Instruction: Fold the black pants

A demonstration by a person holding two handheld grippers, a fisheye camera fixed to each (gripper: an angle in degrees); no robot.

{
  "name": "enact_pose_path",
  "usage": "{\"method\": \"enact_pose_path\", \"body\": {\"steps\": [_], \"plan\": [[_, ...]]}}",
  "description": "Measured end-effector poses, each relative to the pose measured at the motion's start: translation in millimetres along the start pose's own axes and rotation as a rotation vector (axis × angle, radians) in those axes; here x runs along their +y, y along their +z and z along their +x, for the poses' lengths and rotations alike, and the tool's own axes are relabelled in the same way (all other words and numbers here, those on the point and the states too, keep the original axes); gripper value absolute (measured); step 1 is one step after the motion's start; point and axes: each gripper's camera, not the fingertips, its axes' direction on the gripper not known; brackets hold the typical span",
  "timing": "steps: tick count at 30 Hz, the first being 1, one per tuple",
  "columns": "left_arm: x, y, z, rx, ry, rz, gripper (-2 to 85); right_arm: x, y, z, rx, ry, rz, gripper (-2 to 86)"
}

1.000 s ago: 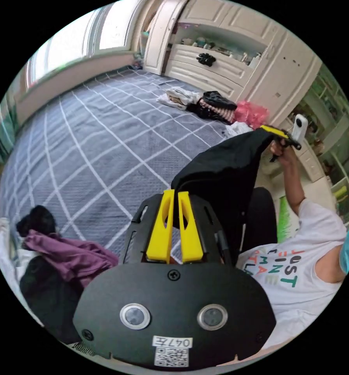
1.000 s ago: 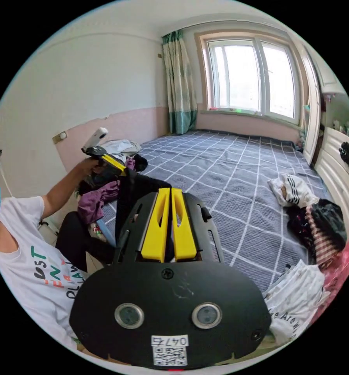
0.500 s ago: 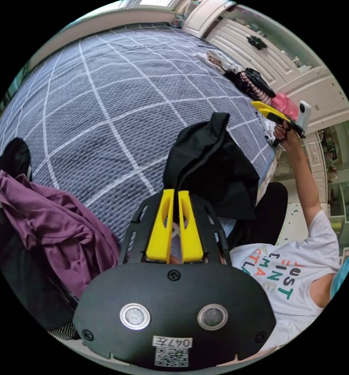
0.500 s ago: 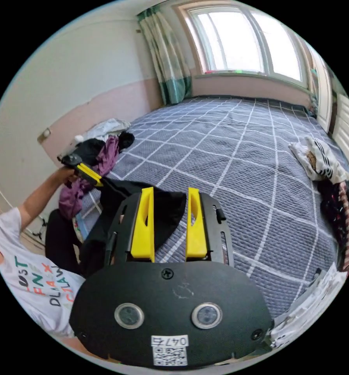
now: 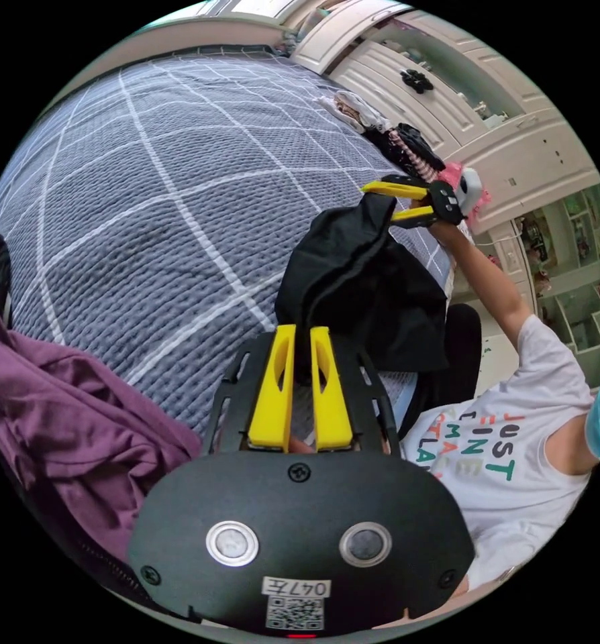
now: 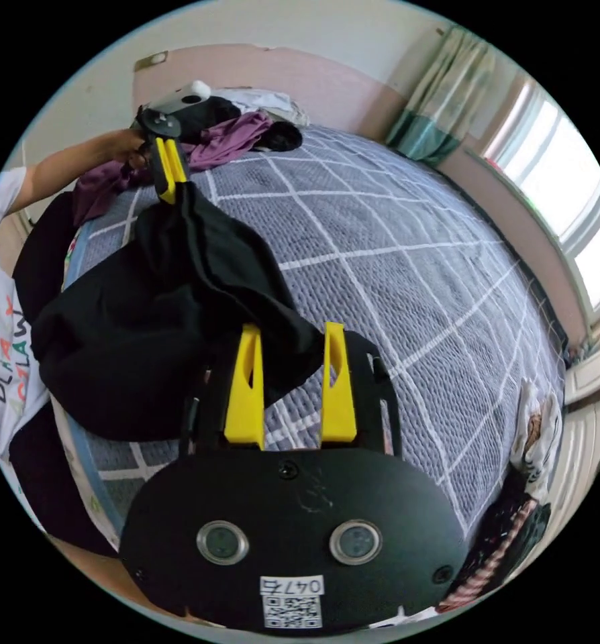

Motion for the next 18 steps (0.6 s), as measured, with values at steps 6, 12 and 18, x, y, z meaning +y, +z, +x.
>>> {"method": "enact_pose_path", "body": {"steps": [6,12,18], "plan": [[22,9,32,-0.053,0.167,0.006,13.7,-13,-36,-17,-0.031,0.004,0.08,0.8],[38,18,67,-0.307,0.238,-0.061,13.4,-21,-87,-51,0.061,-0.005,0.114,0.5],[58,32,94,-0.254,0.326,-0.094,2.5,-26,-151,-75,0.098,0.01,0.217,0.4]]}}
